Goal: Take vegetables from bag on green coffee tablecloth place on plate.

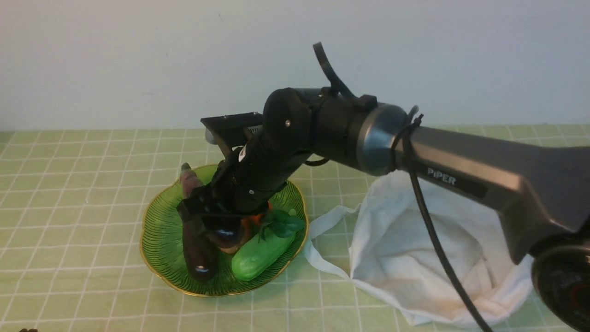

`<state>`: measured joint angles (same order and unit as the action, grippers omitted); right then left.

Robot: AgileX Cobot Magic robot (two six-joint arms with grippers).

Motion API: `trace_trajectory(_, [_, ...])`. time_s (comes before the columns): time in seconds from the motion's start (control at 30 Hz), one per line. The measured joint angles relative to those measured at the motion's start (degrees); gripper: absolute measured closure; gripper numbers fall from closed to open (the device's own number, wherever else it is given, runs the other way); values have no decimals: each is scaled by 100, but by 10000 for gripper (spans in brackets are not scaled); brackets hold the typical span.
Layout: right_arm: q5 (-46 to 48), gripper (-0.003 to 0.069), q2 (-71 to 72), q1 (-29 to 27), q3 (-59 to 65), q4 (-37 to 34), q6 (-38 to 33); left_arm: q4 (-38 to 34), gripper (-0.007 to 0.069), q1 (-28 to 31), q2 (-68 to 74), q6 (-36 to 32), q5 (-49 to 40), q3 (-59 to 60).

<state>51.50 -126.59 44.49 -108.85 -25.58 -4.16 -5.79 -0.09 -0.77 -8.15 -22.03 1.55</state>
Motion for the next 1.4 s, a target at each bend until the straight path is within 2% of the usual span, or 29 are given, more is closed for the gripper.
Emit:
trace_trajectory(0.03, [-12,216,0,0,-6,0,3,0,629,0,0,0,0,0])
trace_trajectory(0.07, [-85,158,0,5,-27,0,24,0,629,0,0,0,0,0])
trace_trajectory(0.17, [-148,57,0,5,-41,8,36,0,629,0,0,0,0,0])
trace_trajectory(0.27, [-129,15,0,5,-41,23,38,0,629,0,0,0,0,0])
trace_trajectory(0.37, [-8,27,55,5,-74,119,43,0,629,0,0,0,0,0])
trace_trajectory(0.4, [106,46,110,5,-104,219,57,0,629,0,0,0,0,0])
trace_trajectory(0.5, [453,221,509,5,-163,858,318,0,629,0,0,0,0,0])
trace_trajectory(0.53, [497,251,620,5,-170,966,373,0,629,0,0,0,0,0])
trace_trajectory(0.57, [657,385,899,5,-181,1351,592,0,629,0,0,0,0,0])
trace_trajectory(0.6, [677,403,941,5,-182,1457,665,0,629,0,0,0,0,0])
trace_trajectory(0.63, [787,474,1108,5,-195,1662,800,0,629,0,0,0,0,0])
trace_trajectory(0.67, [914,584,1431,5,-212,2045,1050,0,629,0,0,0,0,0])
trace_trajectory(0.73, [957,636,1783,5,-205,2439,1218,0,629,0,0,0,0,0])
trace_trajectory(0.9, [700,671,2640,5,273,3144,1535,0,629,0,0,0,0,0])
trace_trajectory(0.97, [434,673,3350,5,969,3404,1739,0,629,0,0,0,0,0])
trace_trajectory(1.03, [258,673,3693,5,1276,3464,1830,0,629,0,0,0,0,0])
trace_trajectory(1.13, [-429,674,4725,5,2553,3610,2104,0,629,0,0,0,0,0])
trace_trajectory(1.3, [-1130,674,5972,5,3969,3644,2245,0,629,0,0,0,0,0])
trace_trajectory(1.4, [-1486,674,6554,5,4438,3644,2263,0,629,0,0,0,0,0])
